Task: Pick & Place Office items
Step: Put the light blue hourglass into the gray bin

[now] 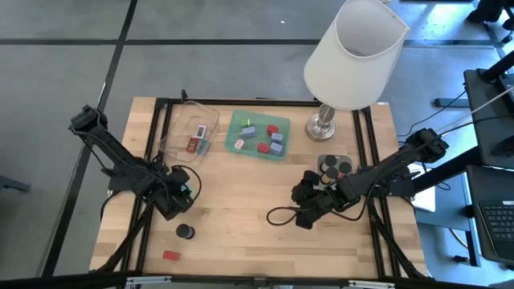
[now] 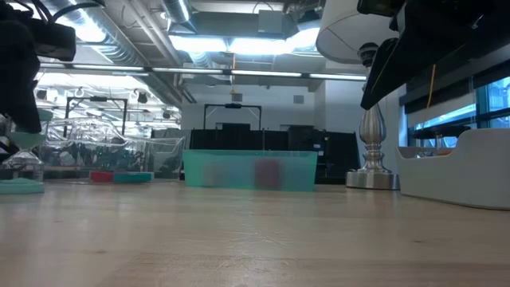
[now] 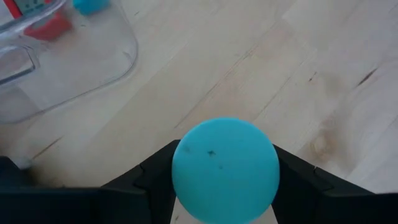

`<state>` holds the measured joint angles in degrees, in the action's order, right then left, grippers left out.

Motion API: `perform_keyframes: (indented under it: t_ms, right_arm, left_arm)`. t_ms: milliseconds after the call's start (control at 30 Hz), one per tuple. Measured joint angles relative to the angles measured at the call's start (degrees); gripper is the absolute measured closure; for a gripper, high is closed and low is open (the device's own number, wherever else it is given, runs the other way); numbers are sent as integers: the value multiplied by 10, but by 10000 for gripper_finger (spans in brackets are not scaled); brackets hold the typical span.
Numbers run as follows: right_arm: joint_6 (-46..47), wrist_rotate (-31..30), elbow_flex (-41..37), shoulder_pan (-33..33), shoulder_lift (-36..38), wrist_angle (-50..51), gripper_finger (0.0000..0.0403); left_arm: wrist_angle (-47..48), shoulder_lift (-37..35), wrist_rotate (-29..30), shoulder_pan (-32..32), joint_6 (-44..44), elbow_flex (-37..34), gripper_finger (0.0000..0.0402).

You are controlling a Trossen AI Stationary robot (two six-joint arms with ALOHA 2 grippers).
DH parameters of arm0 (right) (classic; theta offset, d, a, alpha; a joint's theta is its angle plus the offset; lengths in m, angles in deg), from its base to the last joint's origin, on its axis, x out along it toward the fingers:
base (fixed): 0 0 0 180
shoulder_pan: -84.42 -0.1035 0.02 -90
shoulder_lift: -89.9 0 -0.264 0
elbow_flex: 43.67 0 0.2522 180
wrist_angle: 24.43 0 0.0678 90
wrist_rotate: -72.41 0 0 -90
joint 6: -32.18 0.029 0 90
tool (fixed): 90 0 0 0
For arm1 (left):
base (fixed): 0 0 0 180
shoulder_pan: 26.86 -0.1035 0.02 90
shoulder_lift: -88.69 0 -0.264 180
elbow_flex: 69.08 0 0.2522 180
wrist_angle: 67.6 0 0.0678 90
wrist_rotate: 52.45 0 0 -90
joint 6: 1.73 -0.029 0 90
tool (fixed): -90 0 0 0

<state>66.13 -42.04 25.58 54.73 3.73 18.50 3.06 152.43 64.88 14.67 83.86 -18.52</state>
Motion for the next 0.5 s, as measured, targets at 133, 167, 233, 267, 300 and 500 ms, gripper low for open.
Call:
perform_keyframes:
  t_ms: [133,167,233,267,300,500]
  right_arm:
    - [0,0,0,0,0,0,114]
    - [0,0,0,0,0,0,114]
    - [0,0,0,0,0,0,114]
    - [0,0,0,0,0,0,114]
    - [0,0,0,0,0,0,114]
    - [0,0,0,0,0,0,114]
  left_arm:
    - [-35,0,25,-2,-24,0,201]
    - [-55,0,34,-6,-37,0,201]
    - [-103,0,48,-24,-76,0,204]
    - [-130,0,51,-36,-102,0,205]
    - [-160,1,51,-50,-130,0,205]
    - [-354,43,6,-163,-301,0,203]
